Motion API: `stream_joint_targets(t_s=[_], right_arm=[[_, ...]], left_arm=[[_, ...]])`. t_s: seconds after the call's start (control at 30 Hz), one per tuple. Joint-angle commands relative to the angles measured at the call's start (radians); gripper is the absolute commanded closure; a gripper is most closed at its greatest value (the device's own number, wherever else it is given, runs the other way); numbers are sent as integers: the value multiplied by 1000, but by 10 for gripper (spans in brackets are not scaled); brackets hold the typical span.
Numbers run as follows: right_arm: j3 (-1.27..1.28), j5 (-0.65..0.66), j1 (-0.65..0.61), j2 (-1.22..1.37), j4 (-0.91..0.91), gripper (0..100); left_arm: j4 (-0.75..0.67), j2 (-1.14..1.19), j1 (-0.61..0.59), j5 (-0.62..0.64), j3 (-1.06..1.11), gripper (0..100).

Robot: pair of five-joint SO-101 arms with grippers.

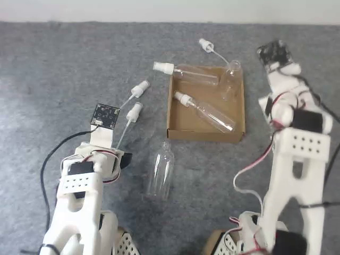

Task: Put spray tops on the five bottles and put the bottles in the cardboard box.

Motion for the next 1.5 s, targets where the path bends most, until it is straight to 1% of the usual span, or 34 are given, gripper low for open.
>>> stream_joint_targets(t_s=[0.0, 0.13, 0.27, 0.37, 0.53, 0.67, 0.73, 0.83, 0.87, 1.0, 1.07, 1.17, 1.27, 1.4, 1.47], right_arm=[[-295, -25, -47, 203, 47, 861], [-644, -20, -128, 481, 147, 810], [-1013, -20, -183, 750, 225, 766], [-1274, -20, -199, 947, 277, 742], [-1648, -26, -200, 1251, 271, 738], [-1913, -28, -211, 1451, 277, 738], [-2007, -28, -206, 1515, 314, 739], [-1992, -28, -188, 1437, 429, 753], [-1990, -28, -188, 1399, 492, 779], [-1992, -28, -188, 1242, 725, 943], [-1958, -44, -173, 1175, 739, 986], [-1835, -141, -110, 1044, 739, 993], [-1567, -141, -65, 832, 739, 993], [-1080, -140, -5, 430, 734, 993], [-832, -115, 1, 219, 730, 993]], left_arm=[[-25, -26, 6, -8, -5, 694], [-25, -26, 6, -8, -5, 694], [-25, -26, 6, -8, -5, 694], [-25, -26, 6, -8, -5, 694], [-25, -26, 6, -8, -5, 694], [-25, -26, 6, -8, -5, 694], [-25, -26, 6, -8, -5, 694], [-25, -25, 6, -6, -4, 694], [-25, -25, 8, -6, -4, 694], [-25, -25, 8, -6, -4, 694], [-25, -25, 8, -6, -4, 694], [-25, -25, 8, -5, -4, 694], [-26, -25, 8, -5, -4, 694], [-46, -25, 8, -3, -4, 694], [-52, -25, 14, -3, -4, 694]])
